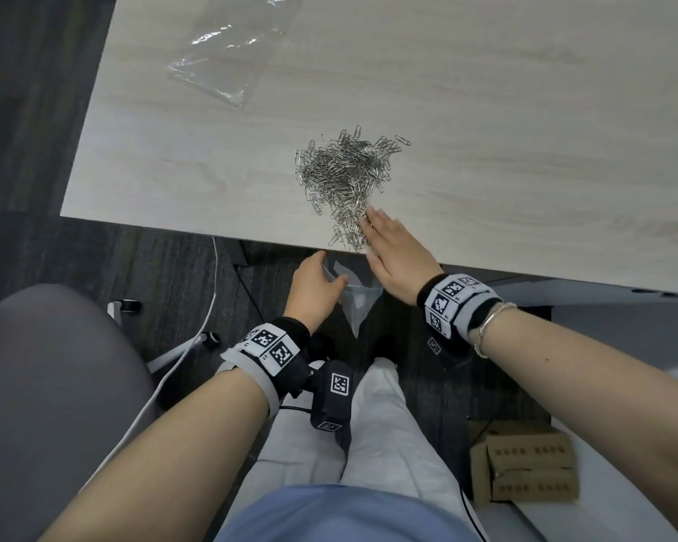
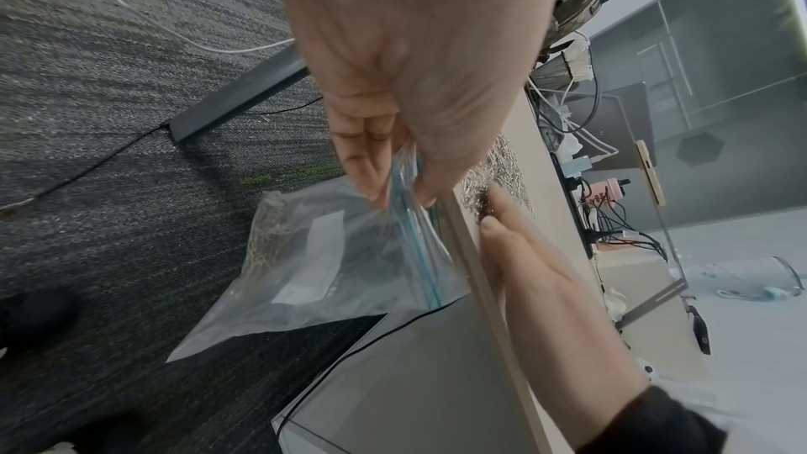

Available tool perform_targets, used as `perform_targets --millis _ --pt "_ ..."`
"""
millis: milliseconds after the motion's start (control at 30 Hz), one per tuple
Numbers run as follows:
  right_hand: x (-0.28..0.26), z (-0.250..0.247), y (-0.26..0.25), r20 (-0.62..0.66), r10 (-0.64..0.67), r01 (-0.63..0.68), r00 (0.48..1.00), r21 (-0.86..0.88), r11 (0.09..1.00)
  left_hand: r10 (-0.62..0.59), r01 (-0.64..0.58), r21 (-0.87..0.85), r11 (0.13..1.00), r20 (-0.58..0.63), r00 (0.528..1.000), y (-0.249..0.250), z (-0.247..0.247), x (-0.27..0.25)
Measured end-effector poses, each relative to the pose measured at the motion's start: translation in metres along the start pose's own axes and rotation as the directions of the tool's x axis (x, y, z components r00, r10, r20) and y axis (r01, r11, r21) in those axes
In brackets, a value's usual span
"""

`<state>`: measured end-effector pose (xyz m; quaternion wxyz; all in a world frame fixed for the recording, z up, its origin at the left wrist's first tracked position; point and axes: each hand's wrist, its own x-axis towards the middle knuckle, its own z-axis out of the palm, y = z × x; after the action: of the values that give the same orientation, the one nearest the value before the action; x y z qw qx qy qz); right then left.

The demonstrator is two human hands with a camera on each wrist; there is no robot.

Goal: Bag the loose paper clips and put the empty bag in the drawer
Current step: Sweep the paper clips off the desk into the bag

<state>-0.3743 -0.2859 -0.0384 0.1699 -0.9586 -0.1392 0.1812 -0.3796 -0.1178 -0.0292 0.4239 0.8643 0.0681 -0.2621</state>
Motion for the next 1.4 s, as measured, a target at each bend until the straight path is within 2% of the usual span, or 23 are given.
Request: perform_targets --millis 167,367,433,500,600,767,1067,1167,1233,1300,1367,1400 --pt "-0.027 0.015 -0.009 0.056 -0.042 0.044 0.998 -0.035 0.998 0.013 -0.013 0.001 1.000 -0.010 1.000 0.001 -0.001 -0.001" --pt "-0.038 0.022 -0.022 0.077 -0.165 0.162 0.983 0.052 0.985 0.015 -0.015 -0.019 1.000 -0.001 1.000 0.004 -0.003 -0.004" --pt "-0.032 0.015 -0.020 0.017 -0.154 0.153 0.988 0.069 0.986 0.014 -0.014 -0.024 1.000 0.004 1.000 0.003 -0.003 -0.004" --pt "-0.021 0.007 -0.014 -0.036 -0.086 0.089 0.996 0.072 0.993 0.022 -0.022 -0.017 1.000 0.000 1.000 0.004 -0.004 -0.004" --pt "0.000 -0.001 -0.012 -0.053 -0.029 0.031 0.998 0.045 0.998 0.016 -0.016 -0.025 1.000 -0.008 1.000 0.003 -0.007 -0.006" --pt "0.018 0.001 -0.019 0.007 -0.076 0.076 0.997 -0.068 0.995 -0.026 0.025 -0.033 0.999 -0.021 0.999 -0.001 -0.015 -0.002" --pt "-0.013 0.020 -0.023 0.104 -0.256 0.259 0.961 -0.015 0.966 0.002 -0.002 -0.030 1.000 -0.022 1.000 -0.004 -0.015 0.000" --pt "-0.014 0.016 -0.021 0.061 -0.278 0.278 0.959 0.008 0.961 0.000 -0.001 -0.026 1.000 -0.025 1.000 -0.004 -0.015 0.001" --pt "-0.010 0.011 -0.017 -0.004 -0.218 0.218 0.976 0.002 0.976 -0.008 0.008 -0.025 1.000 -0.017 1.000 -0.004 -0.015 0.001" --pt "-0.002 0.007 -0.011 -0.050 -0.068 0.069 0.996 0.013 0.998 -0.014 0.014 -0.031 0.999 -0.012 1.000 -0.005 -0.014 0.001" --pt "0.004 0.007 -0.008 -0.027 0.061 -0.061 0.998 0.015 0.998 -0.011 0.011 -0.029 1.000 -0.019 1.000 -0.006 -0.015 0.001" --pt "0.005 0.008 -0.008 -0.005 0.081 -0.081 0.997 0.008 0.997 -0.011 0.011 -0.030 0.999 -0.022 1.000 -0.006 -0.015 0.001"
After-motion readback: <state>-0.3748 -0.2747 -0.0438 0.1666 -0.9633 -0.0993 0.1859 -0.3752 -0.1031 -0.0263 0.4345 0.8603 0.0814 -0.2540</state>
